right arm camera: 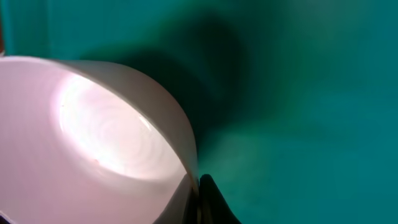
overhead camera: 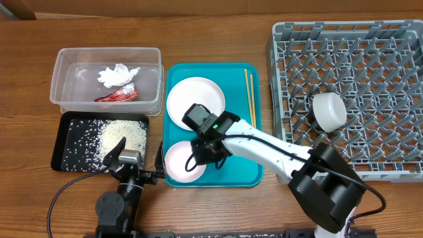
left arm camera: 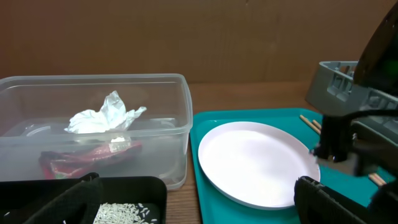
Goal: Sort waste into correct bins and load items into the dishwasher
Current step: 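Move the right gripper back toward the pink bowl on the tray, then grasp the pink bowl rim with the right gripper and lift, then set the pink bowl tilted into the grey rack, release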
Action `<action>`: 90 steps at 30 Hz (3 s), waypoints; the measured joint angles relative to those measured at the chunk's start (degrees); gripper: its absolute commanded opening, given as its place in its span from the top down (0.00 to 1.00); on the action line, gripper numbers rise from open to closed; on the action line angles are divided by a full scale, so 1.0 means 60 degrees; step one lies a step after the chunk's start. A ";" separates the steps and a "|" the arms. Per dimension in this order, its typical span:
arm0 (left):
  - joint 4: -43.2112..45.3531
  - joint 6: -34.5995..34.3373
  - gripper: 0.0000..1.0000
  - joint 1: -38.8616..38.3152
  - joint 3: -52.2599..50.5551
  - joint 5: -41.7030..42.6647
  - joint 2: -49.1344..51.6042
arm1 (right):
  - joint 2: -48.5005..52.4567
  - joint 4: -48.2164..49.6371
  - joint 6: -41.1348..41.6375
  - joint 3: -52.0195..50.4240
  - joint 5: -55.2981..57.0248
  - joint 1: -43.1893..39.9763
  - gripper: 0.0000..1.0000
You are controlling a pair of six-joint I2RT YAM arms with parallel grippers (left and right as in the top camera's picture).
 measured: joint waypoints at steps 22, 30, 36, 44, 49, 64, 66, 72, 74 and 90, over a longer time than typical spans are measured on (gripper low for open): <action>0.0000 0.0004 0.00 0.0000 0.0000 0.0000 0.0000 | -0.4543 -0.1392 0.0200 -0.0011 1.0582 -0.2412 0.96; 0.0000 0.0000 0.00 0.0000 0.0000 0.0000 0.0000 | -0.4543 -0.1421 0.0204 -0.0011 1.1785 -0.6120 0.96; 0.0000 0.0000 0.00 0.0000 0.0000 0.0000 0.0000 | -0.4375 -0.1275 0.0204 -0.0011 1.1777 -0.8116 0.96; 0.0000 0.0004 0.00 0.0000 0.0000 0.0000 0.0000 | -0.3337 -0.1151 0.0051 -0.0011 1.1777 -0.9763 0.96; 0.0000 0.0004 0.00 0.0000 0.0000 0.0000 0.0000 | -0.2572 -0.1137 -0.0284 -0.0011 1.1774 -1.0171 0.96; 0.0000 0.0004 0.00 0.0000 0.0000 0.0000 0.0000 | -0.0984 -0.1169 -0.0557 -0.0011 1.2615 -0.8473 0.96; 0.0000 0.0004 0.00 0.0000 0.0000 0.0000 0.0000 | -0.0976 -0.1351 -0.0557 -0.0011 1.2775 -0.8262 0.96; 0.0000 0.0000 0.00 0.0000 0.0000 0.0000 0.0000 | -0.0973 -0.1934 -0.0474 -0.0011 1.2961 -0.7938 0.92; 0.0000 0.0004 0.00 0.0000 0.0000 0.0000 0.0000 | -0.0973 -0.2350 -0.0204 -0.0011 1.2914 -0.7854 0.87; 0.0000 0.0000 0.00 0.0000 0.0000 0.0000 0.0000 | -0.1137 -0.4007 0.2324 0.0069 1.1548 -0.7016 0.60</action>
